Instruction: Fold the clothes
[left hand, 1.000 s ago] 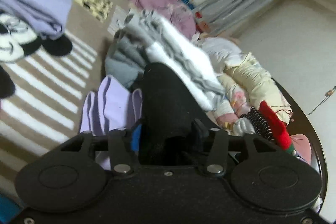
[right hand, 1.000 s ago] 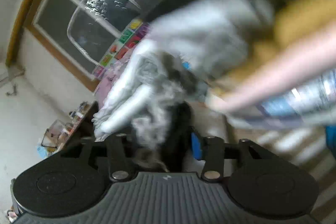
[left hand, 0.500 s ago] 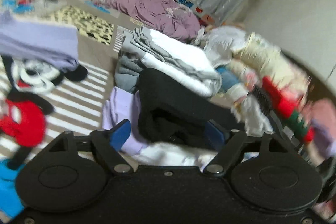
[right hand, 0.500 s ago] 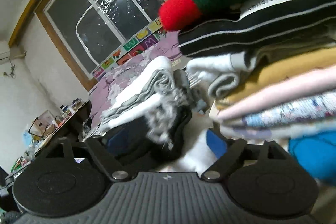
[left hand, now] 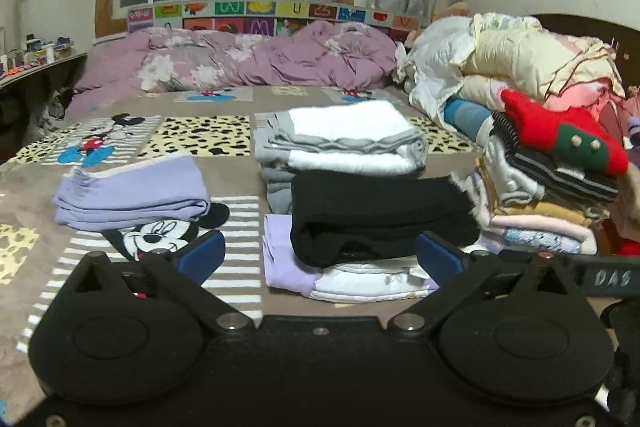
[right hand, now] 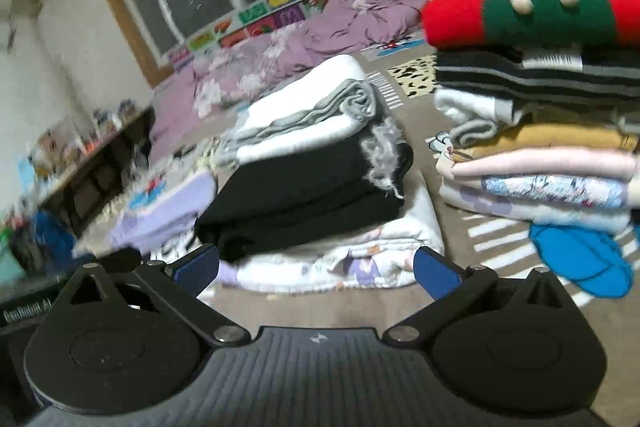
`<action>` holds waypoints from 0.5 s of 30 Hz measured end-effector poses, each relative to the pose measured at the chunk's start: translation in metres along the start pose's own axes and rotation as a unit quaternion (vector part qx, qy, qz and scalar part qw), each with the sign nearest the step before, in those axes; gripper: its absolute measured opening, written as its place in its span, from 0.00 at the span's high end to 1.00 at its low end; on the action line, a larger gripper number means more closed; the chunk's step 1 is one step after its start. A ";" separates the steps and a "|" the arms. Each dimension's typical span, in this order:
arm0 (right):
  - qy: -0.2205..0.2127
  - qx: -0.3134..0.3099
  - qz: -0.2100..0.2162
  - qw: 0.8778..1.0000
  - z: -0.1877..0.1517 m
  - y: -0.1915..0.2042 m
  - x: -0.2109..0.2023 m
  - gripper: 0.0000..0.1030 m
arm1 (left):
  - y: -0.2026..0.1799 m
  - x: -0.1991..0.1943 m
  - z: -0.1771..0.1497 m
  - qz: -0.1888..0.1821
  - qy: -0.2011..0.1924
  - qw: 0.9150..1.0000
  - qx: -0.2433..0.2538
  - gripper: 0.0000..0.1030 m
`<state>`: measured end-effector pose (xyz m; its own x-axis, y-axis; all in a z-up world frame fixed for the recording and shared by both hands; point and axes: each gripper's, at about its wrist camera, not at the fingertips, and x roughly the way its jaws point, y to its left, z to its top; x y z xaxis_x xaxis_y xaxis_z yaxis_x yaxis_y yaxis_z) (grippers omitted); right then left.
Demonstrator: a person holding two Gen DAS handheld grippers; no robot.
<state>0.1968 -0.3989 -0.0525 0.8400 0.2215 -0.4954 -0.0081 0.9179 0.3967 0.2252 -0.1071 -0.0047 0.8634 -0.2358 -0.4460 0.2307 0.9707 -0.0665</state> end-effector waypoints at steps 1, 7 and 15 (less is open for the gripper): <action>-0.002 -0.012 -0.010 1.000 -0.003 0.003 -0.009 0.00 | -0.002 -0.005 0.001 0.000 -0.002 1.000 -0.001 0.00; 0.001 -0.046 -0.036 0.998 -0.006 0.010 -0.045 0.00 | -0.015 -0.028 0.003 0.006 0.001 1.000 -0.011 0.00; -0.015 -0.070 -0.057 0.996 -0.003 0.010 -0.080 0.00 | -0.034 -0.046 0.001 0.026 0.009 1.000 -0.007 0.00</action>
<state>0.1278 -0.4067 -0.0110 0.8551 0.1053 -0.5077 0.0145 0.9739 0.2265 0.1782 -0.1296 0.0192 0.8658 -0.1846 -0.4652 0.1798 0.9822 -0.0550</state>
